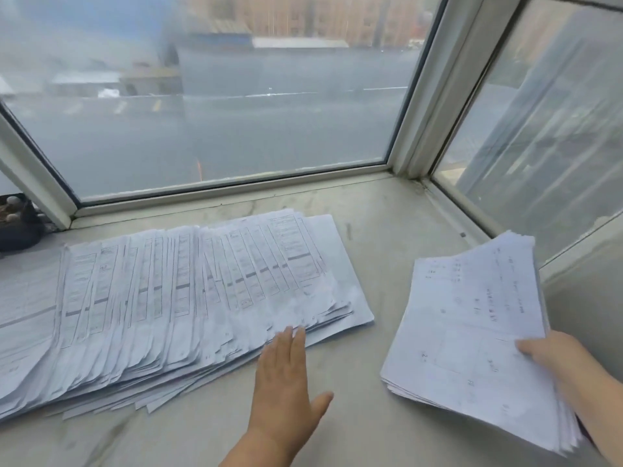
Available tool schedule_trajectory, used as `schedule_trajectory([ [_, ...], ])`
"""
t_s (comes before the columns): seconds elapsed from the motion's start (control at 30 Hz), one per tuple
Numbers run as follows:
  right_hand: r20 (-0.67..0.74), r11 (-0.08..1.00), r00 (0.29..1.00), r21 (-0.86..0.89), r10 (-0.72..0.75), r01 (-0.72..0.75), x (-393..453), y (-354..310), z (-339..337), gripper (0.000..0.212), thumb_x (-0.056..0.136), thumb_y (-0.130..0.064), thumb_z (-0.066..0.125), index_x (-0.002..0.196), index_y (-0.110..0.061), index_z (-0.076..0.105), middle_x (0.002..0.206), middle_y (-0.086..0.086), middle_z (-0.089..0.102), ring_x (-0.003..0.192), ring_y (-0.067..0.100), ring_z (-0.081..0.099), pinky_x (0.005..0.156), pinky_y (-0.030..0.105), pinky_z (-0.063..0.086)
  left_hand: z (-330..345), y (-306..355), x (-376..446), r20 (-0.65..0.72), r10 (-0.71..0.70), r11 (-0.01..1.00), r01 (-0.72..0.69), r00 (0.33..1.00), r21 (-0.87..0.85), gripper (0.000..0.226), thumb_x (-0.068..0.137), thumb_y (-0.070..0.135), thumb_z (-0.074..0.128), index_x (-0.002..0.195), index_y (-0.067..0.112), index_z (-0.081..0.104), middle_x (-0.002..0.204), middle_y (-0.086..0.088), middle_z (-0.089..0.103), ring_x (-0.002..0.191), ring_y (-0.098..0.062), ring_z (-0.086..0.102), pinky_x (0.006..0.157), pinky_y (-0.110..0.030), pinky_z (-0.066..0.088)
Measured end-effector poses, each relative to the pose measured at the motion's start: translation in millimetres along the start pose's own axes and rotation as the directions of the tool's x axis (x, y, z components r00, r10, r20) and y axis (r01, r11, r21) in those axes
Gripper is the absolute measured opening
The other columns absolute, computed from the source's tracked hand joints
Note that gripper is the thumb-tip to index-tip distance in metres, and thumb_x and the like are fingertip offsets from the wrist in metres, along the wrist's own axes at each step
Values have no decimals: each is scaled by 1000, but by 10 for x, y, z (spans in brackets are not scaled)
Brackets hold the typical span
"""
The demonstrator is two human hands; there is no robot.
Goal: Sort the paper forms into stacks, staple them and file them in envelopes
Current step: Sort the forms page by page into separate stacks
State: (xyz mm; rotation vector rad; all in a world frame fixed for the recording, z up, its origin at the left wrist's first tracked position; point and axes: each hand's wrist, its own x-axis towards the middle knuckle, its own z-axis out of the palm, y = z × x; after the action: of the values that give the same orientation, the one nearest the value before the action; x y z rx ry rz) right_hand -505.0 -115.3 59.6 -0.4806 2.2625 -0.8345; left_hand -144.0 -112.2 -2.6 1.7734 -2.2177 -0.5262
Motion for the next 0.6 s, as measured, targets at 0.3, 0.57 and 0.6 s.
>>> schedule_trajectory([
  [0.3, 207, 994, 978, -109, 19, 4, 771, 75, 31, 20, 86, 7, 60, 83, -9, 71, 93, 20, 73, 92, 38, 69, 94, 60, 49, 562, 334, 1159, 161, -313, 938, 278, 936, 204, 90, 87, 67, 43, 151, 22, -1, 160, -8, -4, 147, -35, -1, 117, -49, 6],
  [0.57, 393, 997, 920, -79, 8, 25, 999, -51, 100, 22, 90, 6, 57, 97, -9, 71, 92, 14, 75, 90, 36, 70, 95, 58, 49, 778, 144, 1057, -91, -99, 988, 109, 991, 108, 48, 80, 30, 36, 124, 15, 51, 123, -18, 63, 109, -44, 61, 87, -65, 45],
  [0.6, 412, 996, 911, -87, 11, 27, 1027, -101, 142, 22, 90, 6, 57, 96, -9, 71, 92, 14, 75, 90, 36, 70, 95, 58, 48, 809, 137, 1062, -158, -116, 992, 122, 981, 28, 48, 82, 27, 34, 124, 14, 54, 122, -17, 64, 111, -43, 61, 91, -66, 42],
])
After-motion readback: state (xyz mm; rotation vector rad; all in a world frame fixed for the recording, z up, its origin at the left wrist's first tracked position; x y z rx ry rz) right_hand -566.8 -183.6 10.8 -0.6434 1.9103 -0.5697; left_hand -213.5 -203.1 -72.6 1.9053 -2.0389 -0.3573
